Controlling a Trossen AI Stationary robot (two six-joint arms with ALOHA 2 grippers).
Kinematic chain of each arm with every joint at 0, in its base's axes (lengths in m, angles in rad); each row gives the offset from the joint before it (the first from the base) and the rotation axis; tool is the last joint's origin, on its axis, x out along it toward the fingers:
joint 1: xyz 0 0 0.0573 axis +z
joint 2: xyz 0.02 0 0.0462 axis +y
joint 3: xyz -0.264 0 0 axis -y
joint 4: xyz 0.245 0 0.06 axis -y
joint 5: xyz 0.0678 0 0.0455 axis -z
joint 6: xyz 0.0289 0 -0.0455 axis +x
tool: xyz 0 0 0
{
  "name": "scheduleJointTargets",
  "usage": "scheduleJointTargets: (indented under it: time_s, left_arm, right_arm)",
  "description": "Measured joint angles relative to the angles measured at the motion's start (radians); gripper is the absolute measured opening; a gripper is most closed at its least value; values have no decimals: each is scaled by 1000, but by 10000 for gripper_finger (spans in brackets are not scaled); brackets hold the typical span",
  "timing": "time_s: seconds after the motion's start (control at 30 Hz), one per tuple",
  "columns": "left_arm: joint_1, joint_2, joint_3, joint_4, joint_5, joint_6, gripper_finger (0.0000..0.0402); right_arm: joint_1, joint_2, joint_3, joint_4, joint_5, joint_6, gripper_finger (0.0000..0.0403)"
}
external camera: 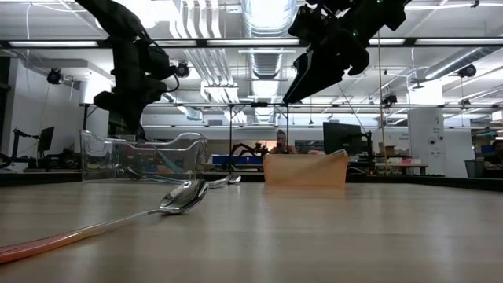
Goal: Sort silverware by color (type)
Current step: Put the blue spoon into the transparent bin
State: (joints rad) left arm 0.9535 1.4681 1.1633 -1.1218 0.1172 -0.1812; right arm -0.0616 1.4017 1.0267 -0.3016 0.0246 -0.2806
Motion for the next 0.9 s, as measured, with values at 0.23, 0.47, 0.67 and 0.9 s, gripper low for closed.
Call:
scheduleJointTargets:
  time_s: [0.23,0.47,0.67,0.9]
  left_arm:
    - [-1,23,0,31,-1,-5,0]
    - [-1,24,-1,34,-2,-7,0]
    - [-1,24,-1,30,-2,-5,0]
    - [-1,24,-1,29,-4,-9,0]
  right_arm:
    - [0,0,0,-14,-1,0,167]
    - [0,0,0,-14,-2,-6,167]
    - [-1,0,0,-15,-2,-1,167]
    - [-1,0,0,-15,-2,-1,167]
